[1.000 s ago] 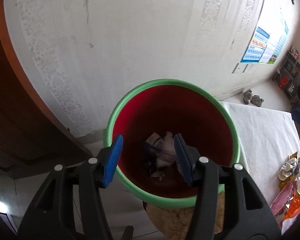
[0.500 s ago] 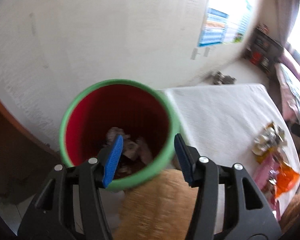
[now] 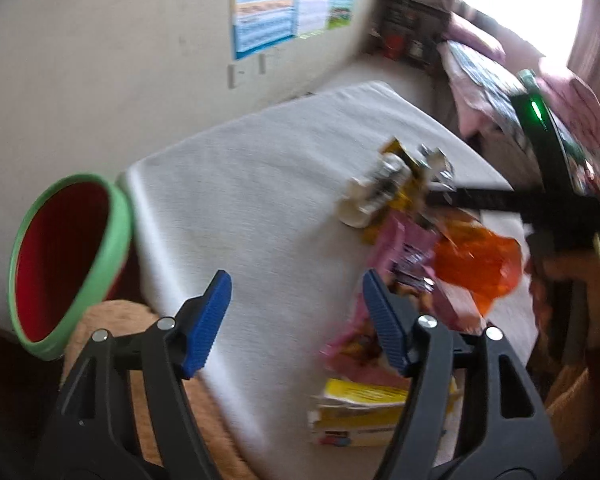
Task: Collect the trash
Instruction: 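Grasp the pink snack bag with the left tool while the right tool grasps a white receipt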
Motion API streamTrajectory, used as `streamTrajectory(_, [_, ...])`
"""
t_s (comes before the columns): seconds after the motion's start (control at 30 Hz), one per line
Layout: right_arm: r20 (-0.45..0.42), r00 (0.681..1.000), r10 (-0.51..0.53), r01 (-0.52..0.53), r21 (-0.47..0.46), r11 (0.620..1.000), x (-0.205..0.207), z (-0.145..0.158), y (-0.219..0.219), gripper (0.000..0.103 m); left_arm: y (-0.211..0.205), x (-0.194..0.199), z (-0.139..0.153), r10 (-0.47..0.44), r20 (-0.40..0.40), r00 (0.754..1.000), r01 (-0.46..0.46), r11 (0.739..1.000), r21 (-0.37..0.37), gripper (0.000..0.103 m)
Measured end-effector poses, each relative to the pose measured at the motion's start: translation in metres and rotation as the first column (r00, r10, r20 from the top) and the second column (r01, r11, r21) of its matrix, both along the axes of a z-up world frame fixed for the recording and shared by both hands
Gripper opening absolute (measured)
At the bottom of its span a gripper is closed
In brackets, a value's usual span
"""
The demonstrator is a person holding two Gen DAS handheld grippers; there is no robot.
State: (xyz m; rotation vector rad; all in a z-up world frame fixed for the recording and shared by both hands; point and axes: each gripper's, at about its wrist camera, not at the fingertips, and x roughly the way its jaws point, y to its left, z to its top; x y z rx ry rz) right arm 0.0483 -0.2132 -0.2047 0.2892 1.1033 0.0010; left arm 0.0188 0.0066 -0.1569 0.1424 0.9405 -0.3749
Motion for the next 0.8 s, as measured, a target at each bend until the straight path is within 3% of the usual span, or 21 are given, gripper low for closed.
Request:
streamTrajectory(0.03, [0.0, 1.0, 0.004, -0.004, -0.008, 1.0, 0.001, 0.001, 0.001, 0.044, -0.007, -0.002, -0.001, -0.014, -0.001, 1.0, 0.014, 1.0, 0.01, 0.065])
streamTrajectory(0.13, [0.013, 1.0, 0.016, -0.015, -0.051, 0.999, 0.0, 0.006, 0.005, 0.036, -0.019, -0.007, -0.006, -0.048, -0.012, 0.999, 0.049, 0.999, 0.024, 0.065])
streamTrajectory(0.27, [0.061, 0.998, -0.001, 0.002, -0.019, 1.0, -0.003, 0.018, 0.001, 0.03, -0.027, -0.01, -0.012, -0.075, -0.029, 0.997, 0.076, 0.997, 0.032, 0.065])
streamTrajectory(0.8, [0.098, 0.995, -0.036, 0.032, 0.039, 0.999, -0.007, 0.03, -0.004, 0.028, -0.06, -0.004, -0.055, -0.122, -0.149, 0.981, 0.13, 0.991, 0.044, 0.063])
